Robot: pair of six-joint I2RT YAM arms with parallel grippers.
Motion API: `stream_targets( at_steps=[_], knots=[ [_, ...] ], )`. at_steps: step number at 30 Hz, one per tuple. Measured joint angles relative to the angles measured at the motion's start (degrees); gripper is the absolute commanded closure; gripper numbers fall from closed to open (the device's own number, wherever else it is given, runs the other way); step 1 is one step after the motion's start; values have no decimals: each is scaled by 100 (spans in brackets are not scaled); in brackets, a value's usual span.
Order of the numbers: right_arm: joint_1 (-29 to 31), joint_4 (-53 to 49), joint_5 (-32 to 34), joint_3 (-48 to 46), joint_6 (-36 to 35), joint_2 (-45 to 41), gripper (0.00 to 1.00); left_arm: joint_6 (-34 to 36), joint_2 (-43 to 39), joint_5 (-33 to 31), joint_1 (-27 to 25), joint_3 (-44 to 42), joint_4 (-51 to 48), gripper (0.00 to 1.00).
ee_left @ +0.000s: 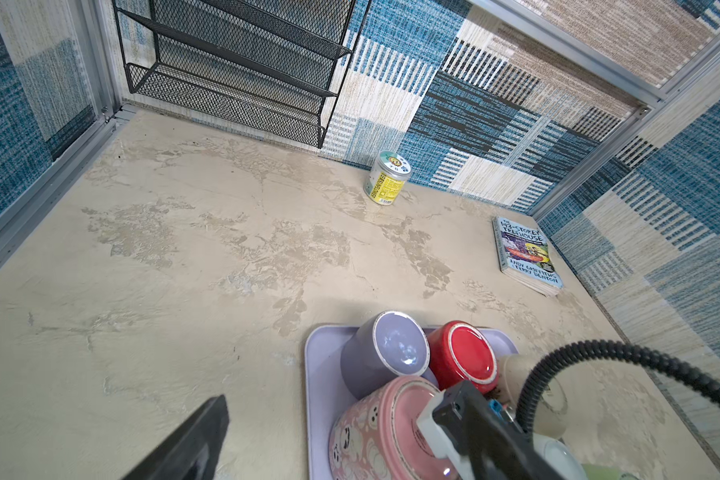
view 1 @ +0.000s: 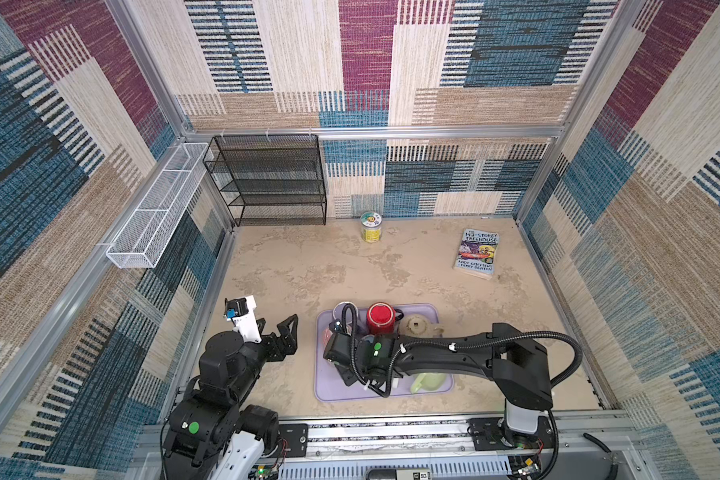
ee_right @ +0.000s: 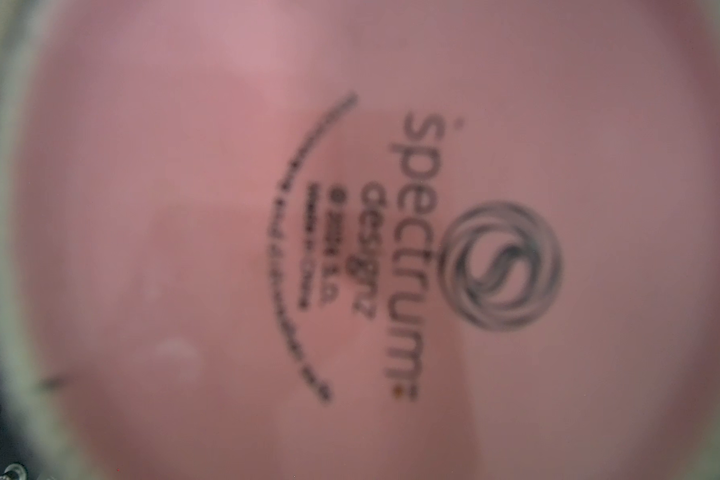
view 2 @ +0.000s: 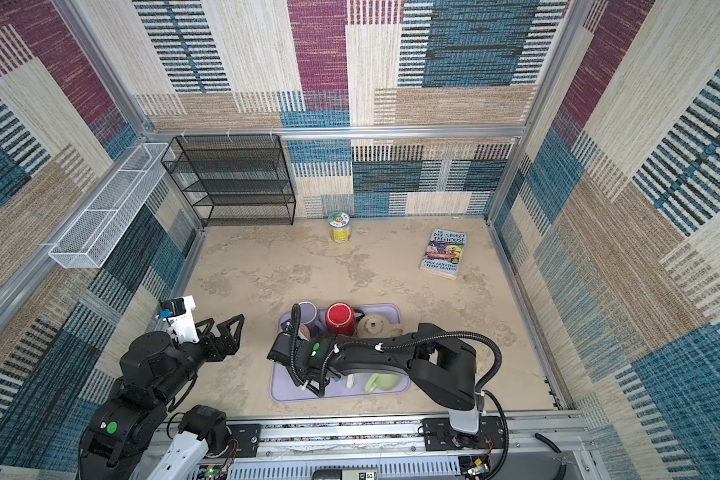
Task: Turn the mug right side up
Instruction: 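Grasp the pink ghost mug's base with the right gripper and lift it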
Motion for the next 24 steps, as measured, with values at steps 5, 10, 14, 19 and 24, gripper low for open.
stream_targets(
  at_steps=[5,10,14,19,24],
  knots=[
    [2,-59,-111,-50,-46,-173,100,0,0,-4,0,0,0,8],
    [48,9,-155,-131,-153,-413,100,0,0,-13,15,0,0,7],
    [103,114,-210,-195,-197,-592,100,-2,26,-24,15,0,2,0],
    [118,267,-308,-391,-210,-966,100,-4,177,-9,15,26,-2,0],
    [118,487,-313,-785,-179,-1572,100,-7,435,173,15,149,-7,0]
  ],
)
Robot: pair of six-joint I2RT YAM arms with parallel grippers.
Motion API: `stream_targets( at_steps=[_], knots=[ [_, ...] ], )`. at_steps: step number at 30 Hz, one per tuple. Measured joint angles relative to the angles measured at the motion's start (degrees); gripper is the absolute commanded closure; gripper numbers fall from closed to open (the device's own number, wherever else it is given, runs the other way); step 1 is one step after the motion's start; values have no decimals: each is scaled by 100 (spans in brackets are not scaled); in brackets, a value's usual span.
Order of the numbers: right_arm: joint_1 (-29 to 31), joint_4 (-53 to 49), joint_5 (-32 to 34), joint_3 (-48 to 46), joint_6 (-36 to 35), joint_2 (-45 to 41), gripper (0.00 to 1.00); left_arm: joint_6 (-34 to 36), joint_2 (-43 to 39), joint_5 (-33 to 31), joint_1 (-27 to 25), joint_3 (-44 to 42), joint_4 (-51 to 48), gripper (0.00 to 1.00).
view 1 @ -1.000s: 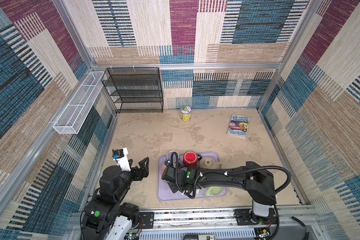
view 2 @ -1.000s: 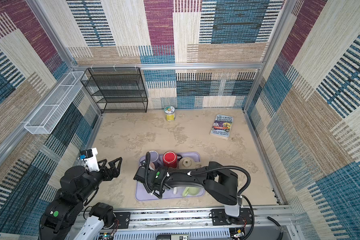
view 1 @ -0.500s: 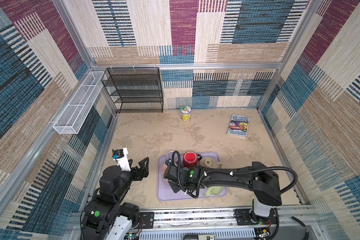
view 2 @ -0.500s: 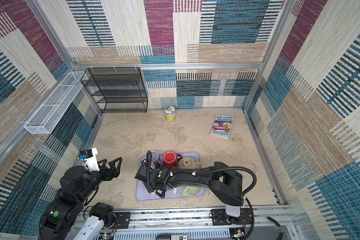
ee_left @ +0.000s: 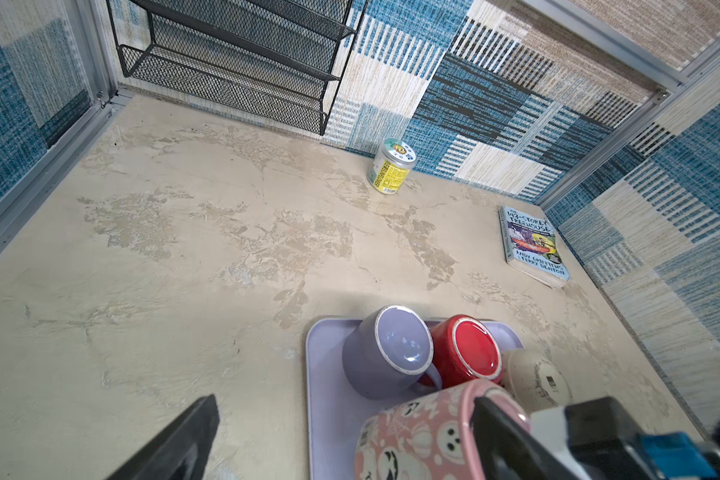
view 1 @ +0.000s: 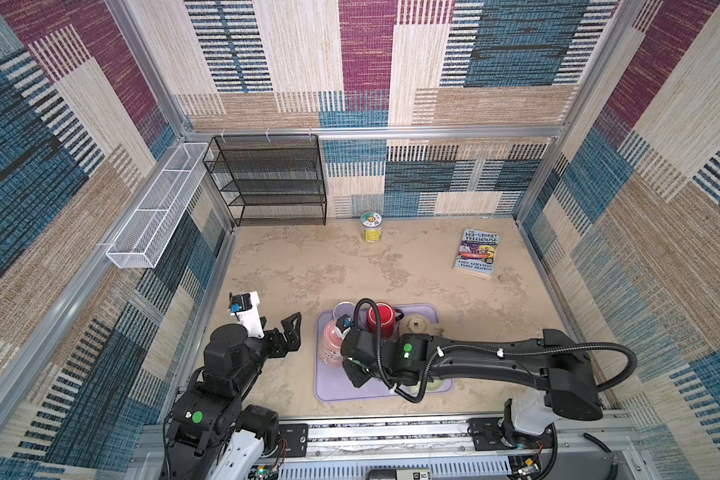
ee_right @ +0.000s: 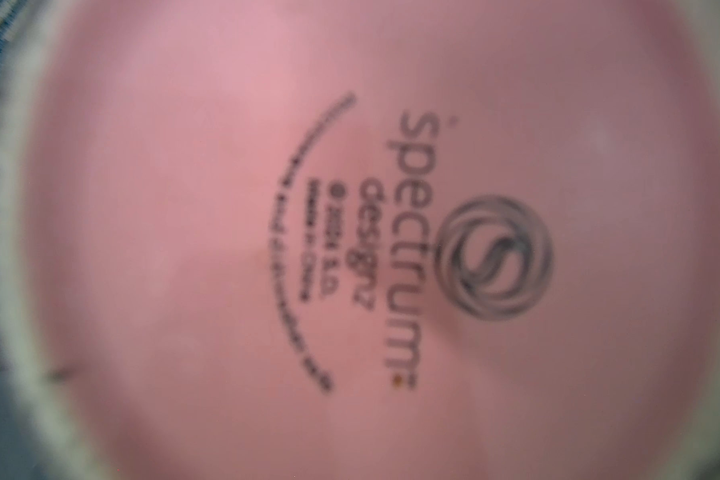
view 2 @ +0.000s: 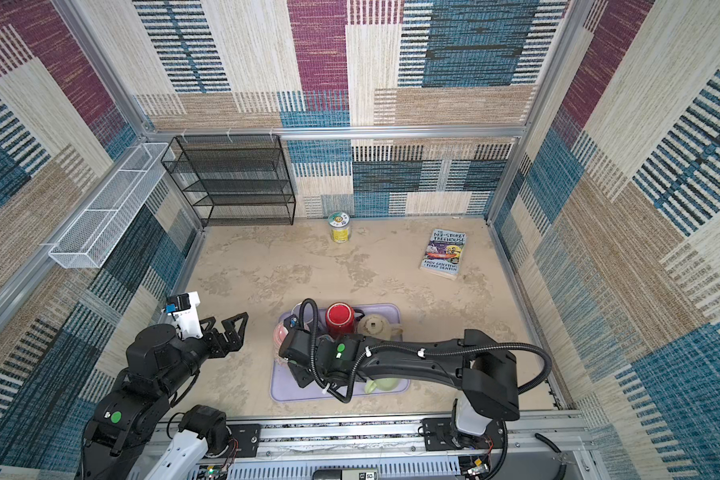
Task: Turn the mug right side up
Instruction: 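Grasp the pink ghost mug's base with the right gripper and lift it, then raise the pink mug toward the left gripper while the left arm reaches in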
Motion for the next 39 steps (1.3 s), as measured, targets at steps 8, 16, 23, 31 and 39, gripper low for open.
stream_targets(
  at_steps=[8,16,23,31,39],
  knots=[
    [-98,308,-48,-632,114,-1088,100,-17,540,527,4,337,50,1],
    [-741,645,-264,-1443,310,-2597,100,-153,1434,1517,4,737,334,1],
    [-1591,901,-640,-2144,328,-3884,100,-461,1891,2218,-94,715,798,1],
    [-2583,1182,-1569,-2852,334,-4741,100,-741,2330,2490,-859,243,1650,3],
    [-3659,1917,-2728,-3414,507,-5119,100,-1178,2575,2667,-1526,-498,3005,5]
  ],
)
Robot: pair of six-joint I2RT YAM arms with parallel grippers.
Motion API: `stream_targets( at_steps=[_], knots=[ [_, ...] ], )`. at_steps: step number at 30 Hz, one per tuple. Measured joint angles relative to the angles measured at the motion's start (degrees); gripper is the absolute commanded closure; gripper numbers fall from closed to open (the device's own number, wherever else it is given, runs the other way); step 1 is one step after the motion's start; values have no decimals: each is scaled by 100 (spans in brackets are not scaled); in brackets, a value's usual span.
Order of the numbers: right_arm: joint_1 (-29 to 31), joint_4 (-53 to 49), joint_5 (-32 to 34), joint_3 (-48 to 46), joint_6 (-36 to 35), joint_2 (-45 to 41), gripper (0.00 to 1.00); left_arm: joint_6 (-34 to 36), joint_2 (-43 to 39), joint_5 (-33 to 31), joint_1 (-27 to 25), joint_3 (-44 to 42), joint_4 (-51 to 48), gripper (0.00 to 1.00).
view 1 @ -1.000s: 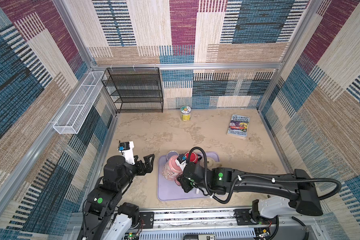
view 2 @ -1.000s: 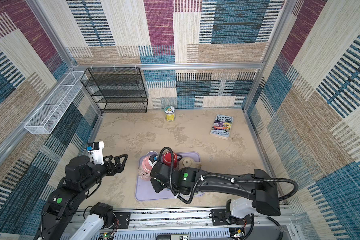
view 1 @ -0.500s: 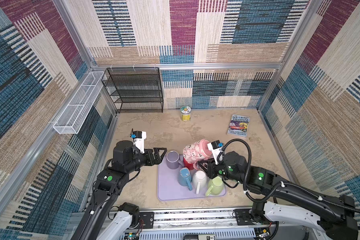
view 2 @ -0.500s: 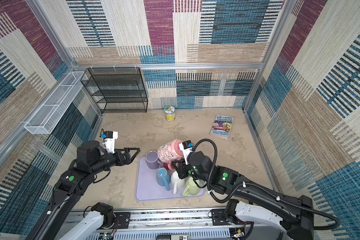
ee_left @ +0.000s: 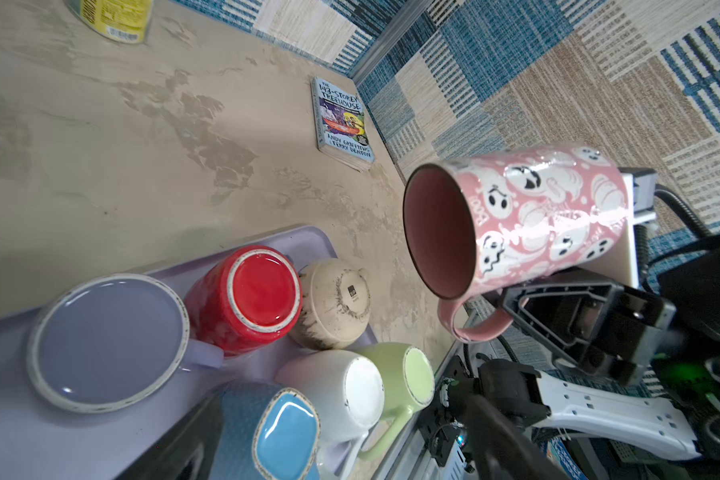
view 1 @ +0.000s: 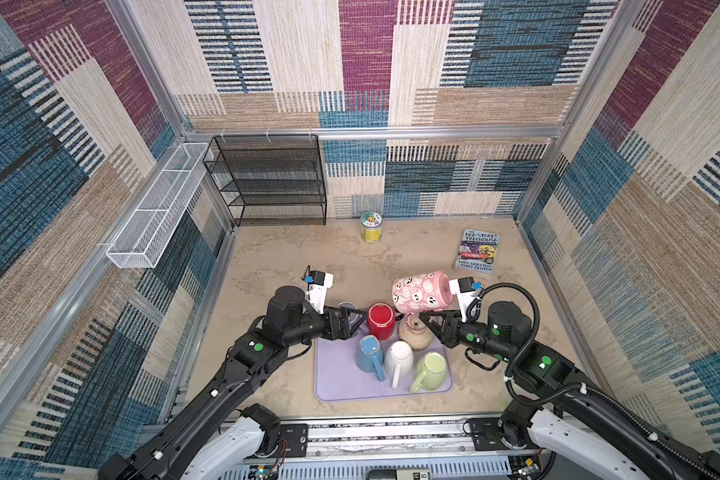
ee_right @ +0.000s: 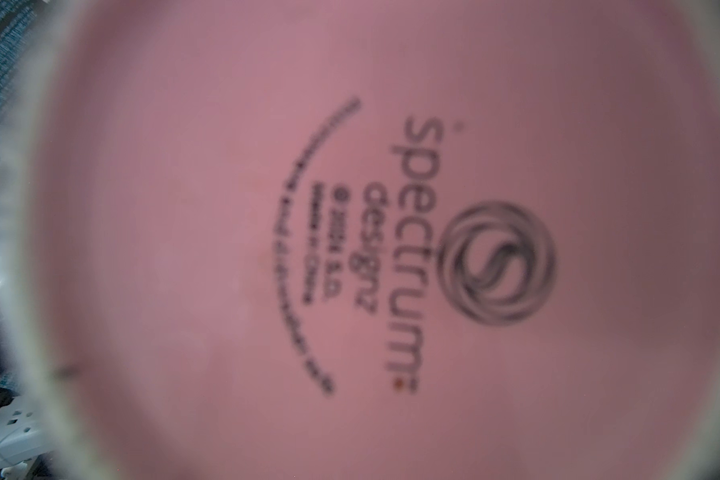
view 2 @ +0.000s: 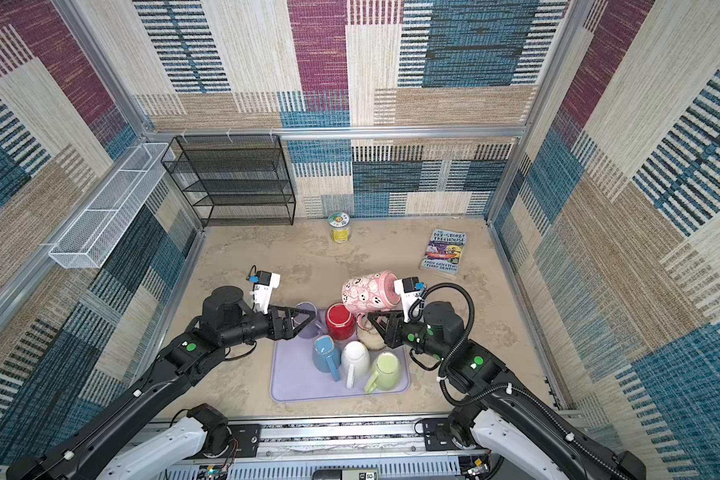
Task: Turn the mug right side up
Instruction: 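Raise the pink mug toward the left gripper while the left arm reaches in, then grasp the pink mug's rim with the left gripper while the right holds it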
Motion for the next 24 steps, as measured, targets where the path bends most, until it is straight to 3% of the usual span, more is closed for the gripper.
stream_targets(
  at_steps=[6,10,24],
  knots=[
    [-417,629,-772,-201,173,46,100,-302,4,52,-334,-461,1005,8],
    [-577,1069,-1167,-225,278,205,100,-531,37,118,-507,-748,1659,18],
    [-680,2439,-2216,4,745,1019,100,-776,483,225,-758,-992,3729,31]
  ],
)
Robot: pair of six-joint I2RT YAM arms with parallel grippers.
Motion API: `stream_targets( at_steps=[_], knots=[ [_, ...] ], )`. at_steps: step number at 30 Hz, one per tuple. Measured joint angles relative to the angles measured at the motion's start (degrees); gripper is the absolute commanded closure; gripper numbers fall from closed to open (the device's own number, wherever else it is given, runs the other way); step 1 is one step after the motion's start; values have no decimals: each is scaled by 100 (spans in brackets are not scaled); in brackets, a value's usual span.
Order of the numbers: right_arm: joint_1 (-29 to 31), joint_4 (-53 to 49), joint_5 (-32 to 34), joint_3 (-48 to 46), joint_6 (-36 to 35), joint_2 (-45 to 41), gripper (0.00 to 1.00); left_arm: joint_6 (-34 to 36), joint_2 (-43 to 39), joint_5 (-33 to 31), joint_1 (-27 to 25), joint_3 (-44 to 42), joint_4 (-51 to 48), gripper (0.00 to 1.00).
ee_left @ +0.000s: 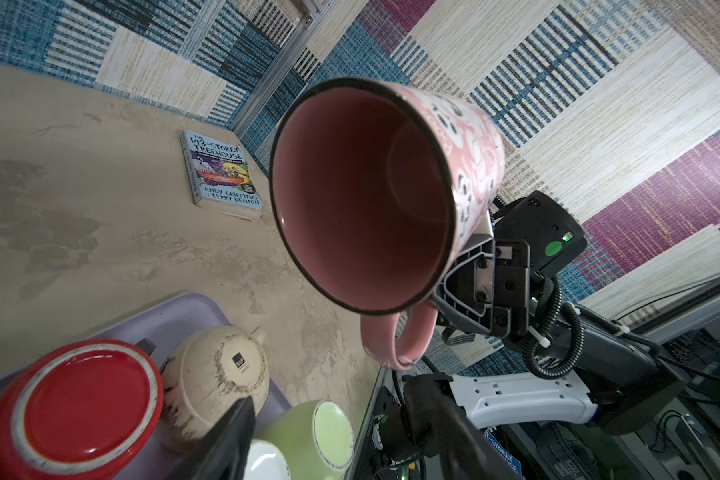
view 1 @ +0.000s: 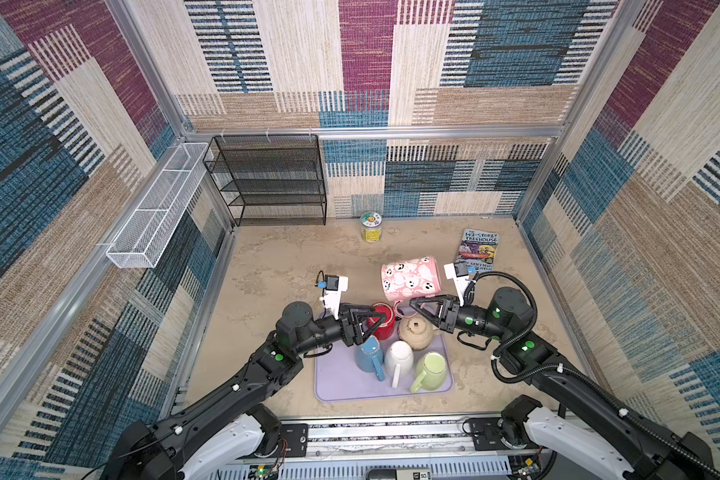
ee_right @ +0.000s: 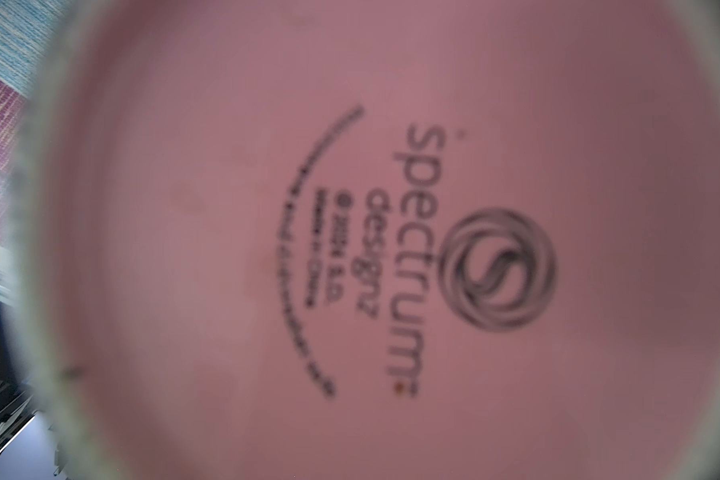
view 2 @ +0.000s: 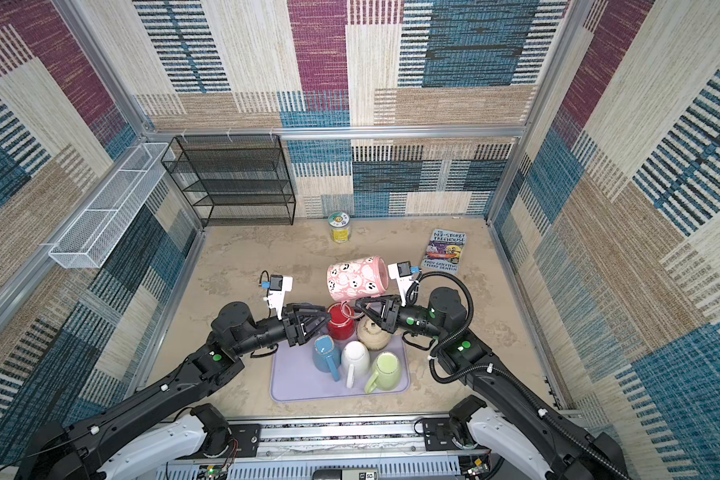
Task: Turn the mug right side up
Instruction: 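Grasp the pink mug's rim with the left gripper while the right holds it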
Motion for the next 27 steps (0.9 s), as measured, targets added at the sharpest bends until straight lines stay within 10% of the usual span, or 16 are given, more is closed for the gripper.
stream_targets(
  at_steps=[27],
  knots=[
    [-11,1845,-1119,-229,697,765,100,-315,839,459,-313,225,1268,60]
  ],
)
